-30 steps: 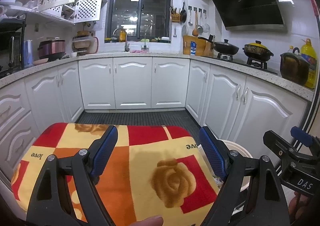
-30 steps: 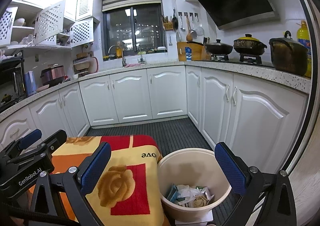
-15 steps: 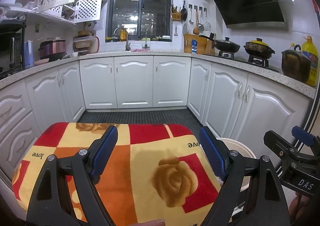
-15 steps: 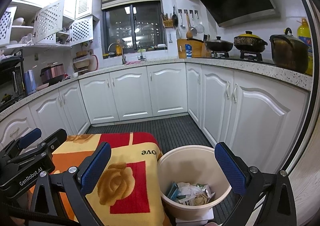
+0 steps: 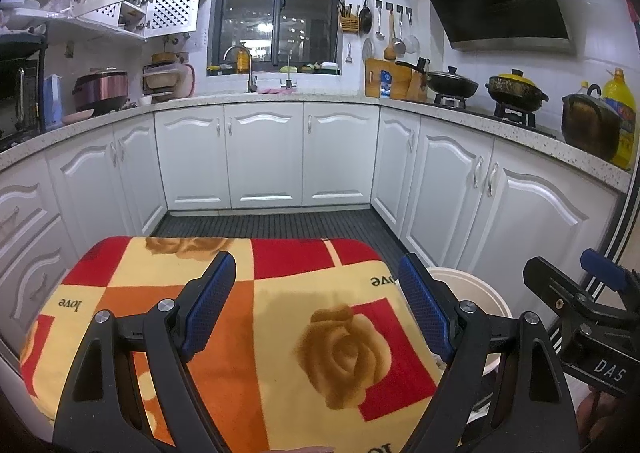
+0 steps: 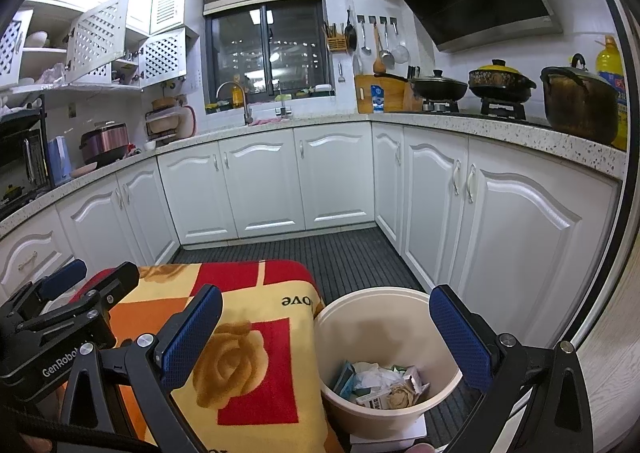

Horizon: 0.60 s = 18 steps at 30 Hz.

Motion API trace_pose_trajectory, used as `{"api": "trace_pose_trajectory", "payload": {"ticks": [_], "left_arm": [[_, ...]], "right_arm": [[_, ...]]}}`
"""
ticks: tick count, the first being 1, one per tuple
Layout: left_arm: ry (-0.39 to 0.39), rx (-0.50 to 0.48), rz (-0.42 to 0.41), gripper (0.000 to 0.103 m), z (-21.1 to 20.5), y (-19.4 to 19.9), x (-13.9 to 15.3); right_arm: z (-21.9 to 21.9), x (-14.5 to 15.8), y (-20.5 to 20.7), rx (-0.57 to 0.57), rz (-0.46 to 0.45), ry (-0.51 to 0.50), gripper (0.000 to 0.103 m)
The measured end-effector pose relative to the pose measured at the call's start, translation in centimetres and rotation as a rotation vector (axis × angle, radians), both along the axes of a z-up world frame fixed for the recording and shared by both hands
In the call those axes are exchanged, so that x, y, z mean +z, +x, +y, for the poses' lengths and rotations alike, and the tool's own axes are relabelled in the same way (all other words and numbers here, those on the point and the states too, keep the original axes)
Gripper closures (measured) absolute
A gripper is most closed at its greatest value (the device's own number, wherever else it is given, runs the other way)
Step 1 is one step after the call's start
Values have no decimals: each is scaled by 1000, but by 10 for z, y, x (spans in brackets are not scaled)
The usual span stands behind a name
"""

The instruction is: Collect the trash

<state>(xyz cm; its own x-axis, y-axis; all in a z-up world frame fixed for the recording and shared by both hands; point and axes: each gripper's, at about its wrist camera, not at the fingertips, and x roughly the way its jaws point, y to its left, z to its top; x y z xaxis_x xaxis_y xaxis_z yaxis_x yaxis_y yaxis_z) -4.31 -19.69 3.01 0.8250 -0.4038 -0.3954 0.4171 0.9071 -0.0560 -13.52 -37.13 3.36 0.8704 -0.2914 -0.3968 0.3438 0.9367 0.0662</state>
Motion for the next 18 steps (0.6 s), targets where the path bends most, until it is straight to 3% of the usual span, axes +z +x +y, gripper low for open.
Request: {"api": "trace_pose_trajectory", "payload": {"ticks": [18], "left_arm": [[27,-15,13,20,-7,8,-10]], "right_arm": [[-3,-12,11,1,47,7,0]]}}
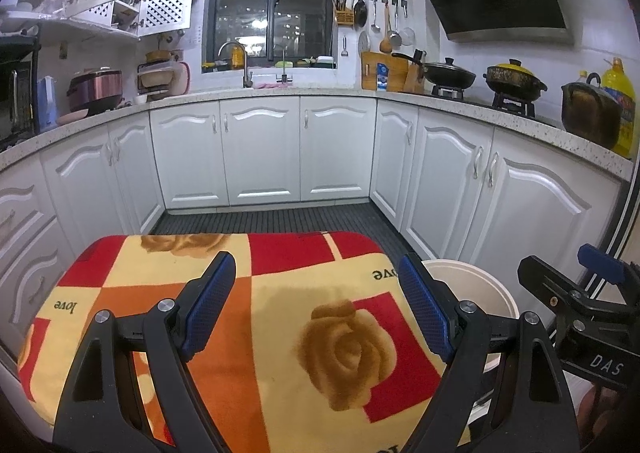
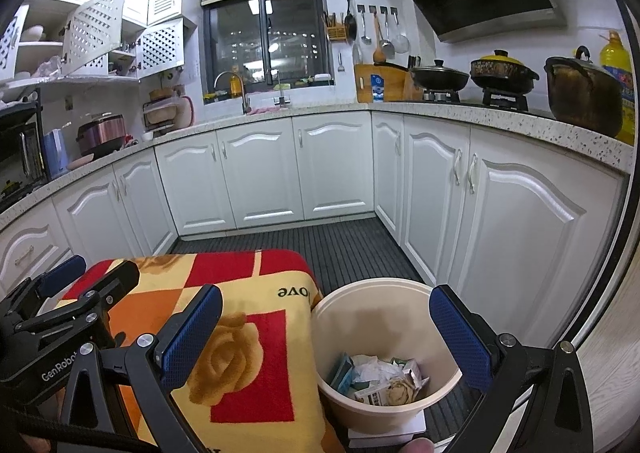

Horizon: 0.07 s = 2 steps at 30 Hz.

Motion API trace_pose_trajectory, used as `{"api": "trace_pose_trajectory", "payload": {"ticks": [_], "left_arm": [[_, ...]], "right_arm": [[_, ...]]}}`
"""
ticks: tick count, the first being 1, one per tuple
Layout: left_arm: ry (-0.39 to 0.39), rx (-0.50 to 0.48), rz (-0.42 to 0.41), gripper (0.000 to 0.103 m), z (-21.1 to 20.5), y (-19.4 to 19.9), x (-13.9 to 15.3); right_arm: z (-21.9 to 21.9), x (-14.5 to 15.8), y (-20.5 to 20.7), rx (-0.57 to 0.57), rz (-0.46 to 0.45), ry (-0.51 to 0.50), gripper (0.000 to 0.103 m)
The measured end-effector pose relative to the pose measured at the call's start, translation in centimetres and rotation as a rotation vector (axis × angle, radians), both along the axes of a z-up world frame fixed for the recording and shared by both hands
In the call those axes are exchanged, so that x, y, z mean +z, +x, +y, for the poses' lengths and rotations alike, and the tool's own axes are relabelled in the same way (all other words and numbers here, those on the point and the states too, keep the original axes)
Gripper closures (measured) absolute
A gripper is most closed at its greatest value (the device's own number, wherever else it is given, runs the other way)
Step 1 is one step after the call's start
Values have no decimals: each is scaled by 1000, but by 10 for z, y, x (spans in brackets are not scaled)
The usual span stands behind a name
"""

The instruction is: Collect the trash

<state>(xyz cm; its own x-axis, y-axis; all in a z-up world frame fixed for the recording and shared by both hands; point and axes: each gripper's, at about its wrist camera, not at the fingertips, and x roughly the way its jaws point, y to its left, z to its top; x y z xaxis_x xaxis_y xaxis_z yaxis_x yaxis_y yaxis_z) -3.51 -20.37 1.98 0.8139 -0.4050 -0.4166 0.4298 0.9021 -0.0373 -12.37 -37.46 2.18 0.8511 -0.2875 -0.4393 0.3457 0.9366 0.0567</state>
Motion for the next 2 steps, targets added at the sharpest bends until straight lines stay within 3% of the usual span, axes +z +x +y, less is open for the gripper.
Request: {"api": "trace_pose_trajectory", "payload": {"ticks": [2], "left_arm": [[-2,1,20,20,3,4,-3]], "right_arm": [[0,-2,3,2,9,2,0]]}}
